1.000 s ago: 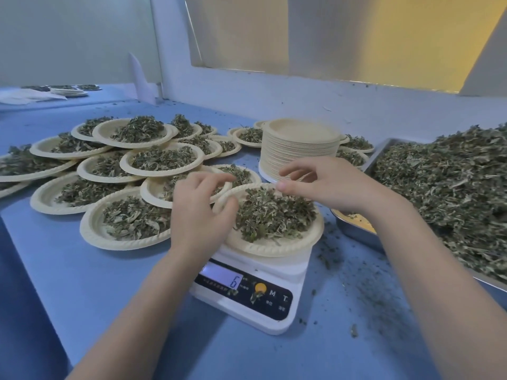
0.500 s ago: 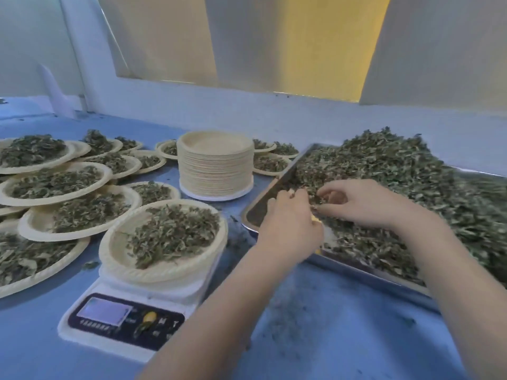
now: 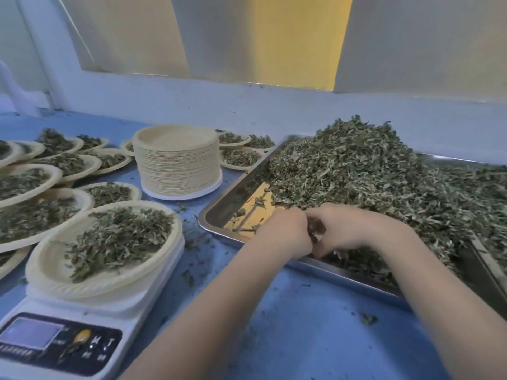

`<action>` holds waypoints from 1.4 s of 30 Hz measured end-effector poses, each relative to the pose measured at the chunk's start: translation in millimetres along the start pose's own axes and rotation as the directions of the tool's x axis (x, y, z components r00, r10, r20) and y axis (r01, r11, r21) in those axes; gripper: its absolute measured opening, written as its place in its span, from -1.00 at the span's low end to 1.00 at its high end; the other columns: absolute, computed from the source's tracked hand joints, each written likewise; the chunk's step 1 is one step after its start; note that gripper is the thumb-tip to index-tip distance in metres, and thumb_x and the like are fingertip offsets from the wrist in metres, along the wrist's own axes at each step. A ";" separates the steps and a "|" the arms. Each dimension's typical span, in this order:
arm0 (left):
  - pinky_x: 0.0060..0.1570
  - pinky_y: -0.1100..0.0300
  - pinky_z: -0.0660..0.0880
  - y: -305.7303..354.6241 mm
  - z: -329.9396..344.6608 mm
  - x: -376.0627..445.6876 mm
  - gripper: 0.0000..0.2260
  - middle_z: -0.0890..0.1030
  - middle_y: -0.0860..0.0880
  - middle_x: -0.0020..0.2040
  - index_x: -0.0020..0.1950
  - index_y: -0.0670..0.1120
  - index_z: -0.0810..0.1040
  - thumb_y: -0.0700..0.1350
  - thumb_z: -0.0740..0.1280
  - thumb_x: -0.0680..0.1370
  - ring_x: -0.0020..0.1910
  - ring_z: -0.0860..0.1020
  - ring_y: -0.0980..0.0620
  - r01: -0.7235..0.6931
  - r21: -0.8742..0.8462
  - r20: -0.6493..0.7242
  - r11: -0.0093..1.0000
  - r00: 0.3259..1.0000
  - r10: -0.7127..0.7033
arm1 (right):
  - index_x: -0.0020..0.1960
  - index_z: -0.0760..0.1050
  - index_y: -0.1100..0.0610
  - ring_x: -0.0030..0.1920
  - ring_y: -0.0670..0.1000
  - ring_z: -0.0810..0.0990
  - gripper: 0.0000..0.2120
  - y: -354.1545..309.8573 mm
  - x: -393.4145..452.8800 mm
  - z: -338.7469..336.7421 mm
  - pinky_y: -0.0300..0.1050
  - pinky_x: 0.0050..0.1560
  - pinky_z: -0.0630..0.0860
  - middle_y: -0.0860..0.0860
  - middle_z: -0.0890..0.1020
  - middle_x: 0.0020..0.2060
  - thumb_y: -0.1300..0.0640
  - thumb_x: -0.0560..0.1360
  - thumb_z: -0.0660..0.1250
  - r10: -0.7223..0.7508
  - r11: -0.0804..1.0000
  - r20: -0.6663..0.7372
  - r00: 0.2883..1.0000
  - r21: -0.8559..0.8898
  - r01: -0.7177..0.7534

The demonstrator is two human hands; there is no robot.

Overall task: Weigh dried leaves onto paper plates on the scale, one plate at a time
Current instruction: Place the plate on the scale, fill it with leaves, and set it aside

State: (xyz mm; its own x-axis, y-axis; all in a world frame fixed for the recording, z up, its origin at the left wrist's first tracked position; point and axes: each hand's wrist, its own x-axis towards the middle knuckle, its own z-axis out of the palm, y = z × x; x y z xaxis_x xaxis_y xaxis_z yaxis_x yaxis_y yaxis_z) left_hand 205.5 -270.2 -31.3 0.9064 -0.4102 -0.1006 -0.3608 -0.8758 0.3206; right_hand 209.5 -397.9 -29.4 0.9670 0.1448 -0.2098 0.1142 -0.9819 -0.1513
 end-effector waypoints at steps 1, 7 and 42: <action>-0.12 0.09 0.34 -3.3 0.7 0.9 -0.55 0.38 -0.22 0.24 0.30 -0.20 0.31 -0.10 0.35 0.48 0.17 0.43 -0.19 0.051 0.024 -0.006 0.998 0.999 -0.051 | 0.30 0.38 -0.12 -0.15 -0.03 0.52 -0.30 3.1 -0.5 -2.4 -0.13 -0.15 0.51 -0.07 0.38 -0.09 -0.14 0.20 0.48 0.053 0.999 0.000 0.999 -0.010 -0.053; -0.02 0.12 0.47 -10.1 -5.8 4.7 -0.82 0.49 -0.11 -0.05 -0.08 -0.20 0.43 -0.12 0.35 0.45 0.07 0.47 -0.14 0.062 0.080 0.084 0.995 0.994 -0.069 | 0.18 0.42 -0.04 -0.02 0.09 0.52 -0.50 -6.5 2.1 4.5 0.05 0.03 0.55 0.05 0.38 0.02 -0.12 0.29 0.42 0.030 0.998 0.086 0.996 -0.058 -0.025; -0.44 0.30 0.26 -198.8 -129.1 -124.2 -0.79 0.39 0.08 -0.33 -0.08 -0.08 0.51 -0.24 0.46 0.36 -0.37 0.36 0.10 0.136 -0.215 -0.359 0.967 0.910 -0.207 | -0.31 0.55 0.20 -0.59 -0.25 0.44 -0.90 -245.2 33.9 -30.7 -0.42 -0.61 0.21 -0.14 0.46 -0.65 0.22 0.32 0.45 -0.321 0.816 -0.372 0.871 0.357 0.454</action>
State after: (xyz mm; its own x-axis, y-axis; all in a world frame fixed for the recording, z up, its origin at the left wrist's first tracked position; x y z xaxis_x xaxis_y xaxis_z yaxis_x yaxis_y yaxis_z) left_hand 192.9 -12.3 39.1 0.9784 -0.1003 0.1805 -0.1789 -0.8481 0.4987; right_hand 221.3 -156.0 30.2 0.8903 0.3957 0.2253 0.4504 -0.6921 -0.5640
